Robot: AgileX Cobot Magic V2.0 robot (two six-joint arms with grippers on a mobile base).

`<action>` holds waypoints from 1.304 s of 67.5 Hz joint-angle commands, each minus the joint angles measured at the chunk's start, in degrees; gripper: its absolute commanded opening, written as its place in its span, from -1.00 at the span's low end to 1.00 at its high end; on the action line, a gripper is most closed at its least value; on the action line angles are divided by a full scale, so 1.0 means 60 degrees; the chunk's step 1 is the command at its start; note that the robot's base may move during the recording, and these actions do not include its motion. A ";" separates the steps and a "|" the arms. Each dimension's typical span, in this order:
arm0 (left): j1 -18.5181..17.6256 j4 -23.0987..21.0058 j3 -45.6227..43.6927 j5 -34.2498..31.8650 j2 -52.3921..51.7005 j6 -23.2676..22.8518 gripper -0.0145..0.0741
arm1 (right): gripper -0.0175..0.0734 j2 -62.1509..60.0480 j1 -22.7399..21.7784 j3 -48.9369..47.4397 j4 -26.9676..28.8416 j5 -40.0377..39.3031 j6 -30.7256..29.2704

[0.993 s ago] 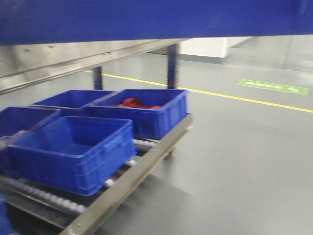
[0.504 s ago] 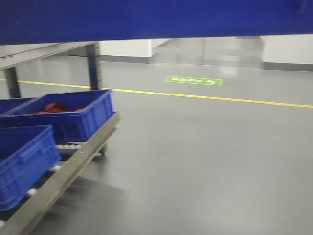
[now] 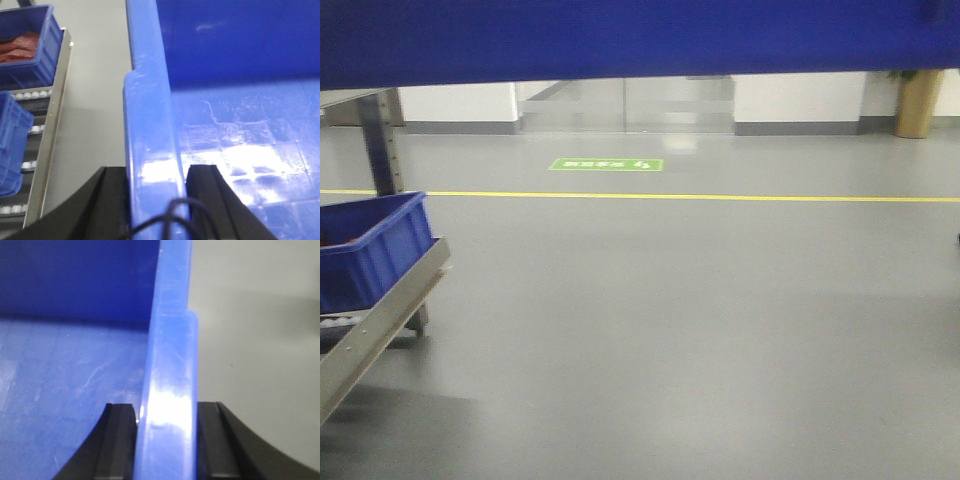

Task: Move blue bin to conveyor side
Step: 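Hold the blue bin with both grippers while the base backs away and turns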

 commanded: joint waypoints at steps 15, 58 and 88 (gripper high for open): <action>-0.0164 -0.0566 -0.0179 -0.1083 -0.0151 0.0081 -0.71 | -0.77 -0.0216 0.0075 -0.0156 0.0303 -0.1745 -0.0181; -0.0164 -0.0566 -0.0179 -0.1083 -0.0151 0.0081 -0.71 | -0.77 -0.0216 0.0075 -0.0156 0.0303 -0.1745 -0.0181; -0.0164 -0.0558 -0.0179 -0.1102 -0.0151 0.0081 -0.71 | -0.77 -0.0216 0.0075 -0.0156 0.0303 -0.1745 -0.0181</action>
